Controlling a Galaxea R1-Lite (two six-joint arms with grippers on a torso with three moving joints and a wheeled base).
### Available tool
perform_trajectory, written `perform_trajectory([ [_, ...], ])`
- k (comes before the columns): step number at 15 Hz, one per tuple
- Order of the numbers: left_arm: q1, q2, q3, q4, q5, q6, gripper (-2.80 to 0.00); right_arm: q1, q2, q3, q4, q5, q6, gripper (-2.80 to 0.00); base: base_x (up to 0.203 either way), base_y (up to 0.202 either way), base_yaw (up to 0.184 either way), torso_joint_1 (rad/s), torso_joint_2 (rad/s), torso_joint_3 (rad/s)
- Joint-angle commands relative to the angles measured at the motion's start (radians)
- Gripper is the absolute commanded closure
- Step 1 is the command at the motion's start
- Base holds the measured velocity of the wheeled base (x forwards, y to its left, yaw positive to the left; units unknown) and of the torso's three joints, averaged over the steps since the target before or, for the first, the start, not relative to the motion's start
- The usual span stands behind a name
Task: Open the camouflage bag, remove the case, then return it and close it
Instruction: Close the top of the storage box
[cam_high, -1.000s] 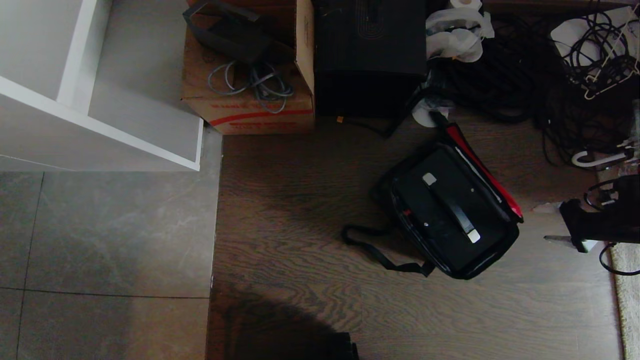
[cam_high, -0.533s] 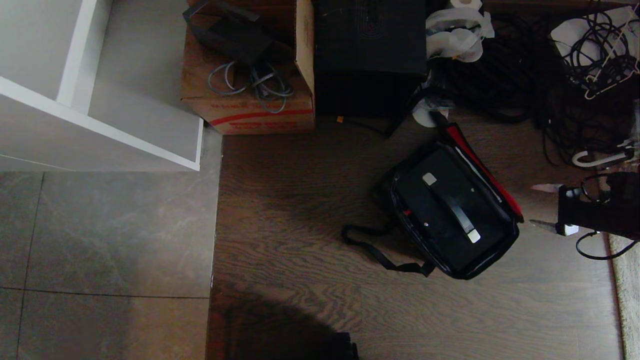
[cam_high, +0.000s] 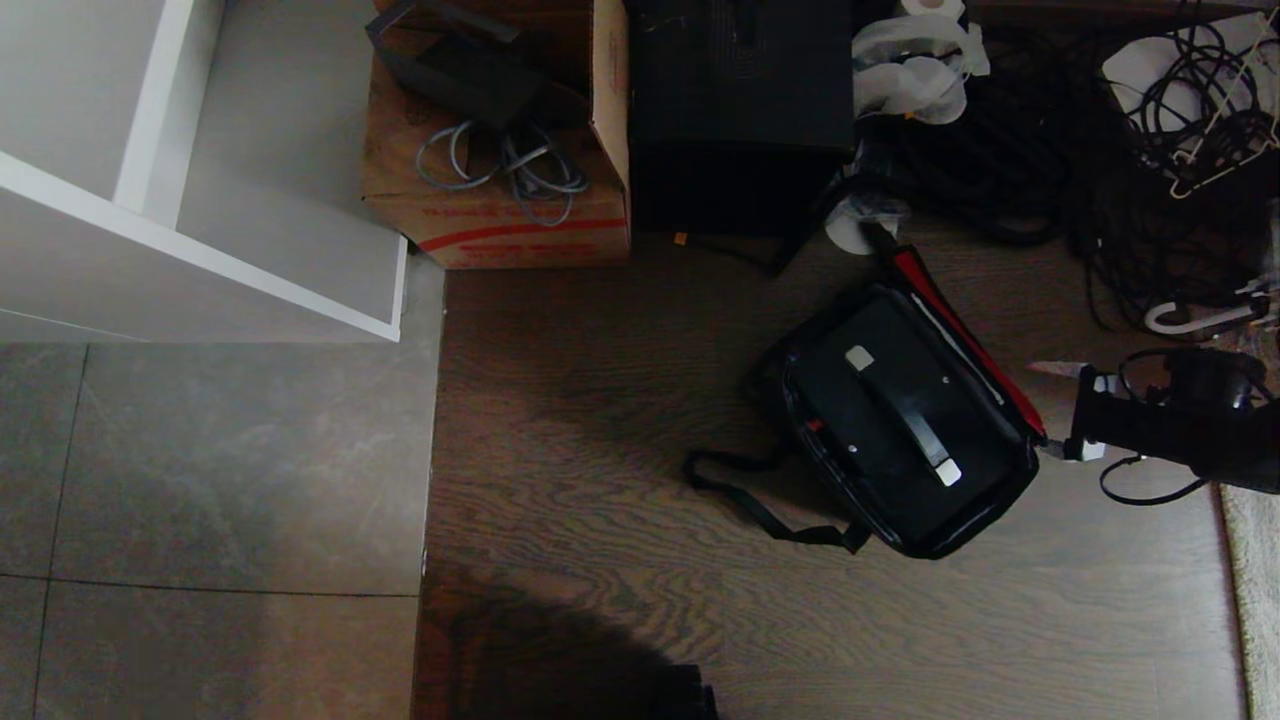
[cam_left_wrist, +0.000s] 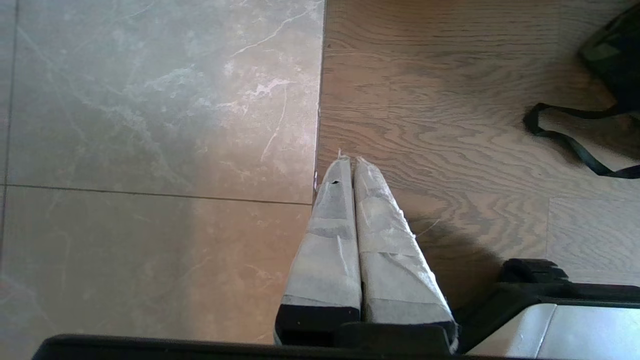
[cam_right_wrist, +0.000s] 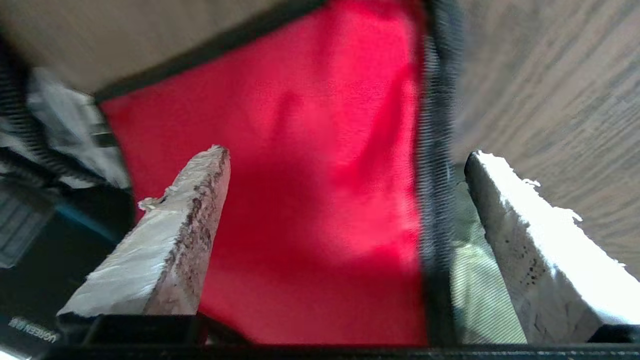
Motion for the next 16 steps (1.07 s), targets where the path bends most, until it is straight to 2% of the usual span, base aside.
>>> perform_trajectory([
  [1, 0.000, -0.002, 0.000, 0.000, 0.000, -0.001, 0.00, 0.005, 0.015, 0.008, 0.024, 0.035, 0.006, -2.80, 0.000, 0.000, 0.000, 0.000, 0.00, 0.000],
  [3, 0.000, -0.002, 0.000, 0.000, 0.000, -0.001, 0.00, 0.019, 0.035, -0.025, 0.010, 0.026, -0.002, -2.80, 0.000, 0.000, 0.000, 0.000, 0.00, 0.000],
  [4, 0.000, -0.002, 0.000, 0.000, 0.000, -0.001, 0.00, 0.022, 0.042, -0.032, -0.015, -0.012, 0.003, -2.80, 0.000, 0.000, 0.000, 0.000, 0.00, 0.000],
  [5, 0.000, -0.002, 0.000, 0.000, 0.000, -0.001, 0.00, 0.029, 0.052, -0.035, -0.036, -0.048, 0.003, 0.00, 0.000, 0.000, 0.000, 0.000, 0.00, 0.000],
  [13, 0.000, -0.002, 0.000, 0.000, 0.000, -0.001, 0.00, 0.028, 0.051, -0.039, -0.165, -0.062, -0.017, 0.00, 0.000, 0.000, 0.000, 0.000, 0.00, 0.000],
  [16, 0.000, -0.002, 0.000, 0.000, 0.000, -0.001, 0.00, 0.005, -0.043, 0.024, -0.209, -0.046, -0.051, 0.00, 0.000, 0.000, 0.000, 0.000, 0.00, 0.000],
])
